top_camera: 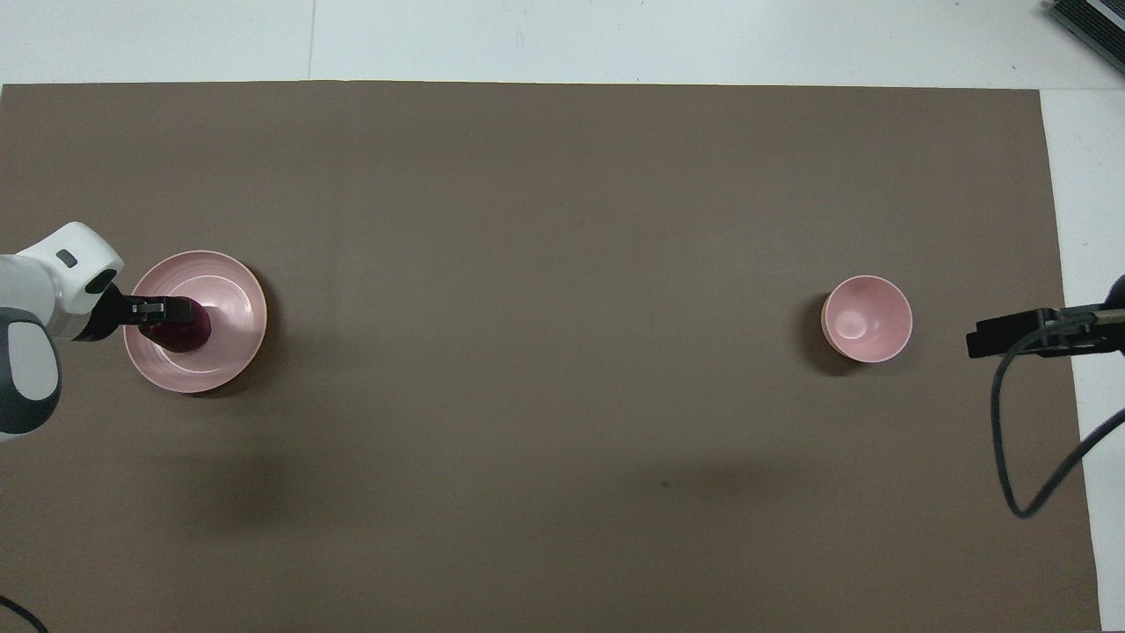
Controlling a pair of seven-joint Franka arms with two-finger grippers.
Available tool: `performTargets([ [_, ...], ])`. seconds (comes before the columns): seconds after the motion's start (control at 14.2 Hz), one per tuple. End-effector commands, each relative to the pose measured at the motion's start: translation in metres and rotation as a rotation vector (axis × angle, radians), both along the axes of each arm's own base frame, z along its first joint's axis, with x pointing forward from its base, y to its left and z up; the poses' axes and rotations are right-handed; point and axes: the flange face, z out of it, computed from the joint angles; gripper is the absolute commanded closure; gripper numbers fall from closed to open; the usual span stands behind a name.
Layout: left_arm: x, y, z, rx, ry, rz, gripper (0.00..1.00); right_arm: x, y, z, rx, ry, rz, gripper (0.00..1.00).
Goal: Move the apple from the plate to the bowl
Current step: 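Reach the left gripper to the apple on the plate and grasp it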
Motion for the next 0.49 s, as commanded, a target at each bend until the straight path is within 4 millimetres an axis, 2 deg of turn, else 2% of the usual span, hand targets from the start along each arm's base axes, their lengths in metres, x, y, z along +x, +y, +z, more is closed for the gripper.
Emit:
performTargets([
  [0.0, -0.007, -0.023, 0.051, -0.032, -0.042, -0.037, 1.00, -0.010, 0.008, 0.000, 0.064, 0.024, -0.064, 0.00],
  [0.21, -0.018, -0.053, 0.081, -0.232, -0.020, 0.004, 1.00, -0.013, 0.019, 0.002, 0.158, 0.074, -0.205, 0.00],
  [0.42, -0.022, -0.090, 0.093, -0.331, 0.028, 0.029, 1.00, -0.014, 0.032, 0.004, 0.256, 0.136, -0.345, 0.00],
])
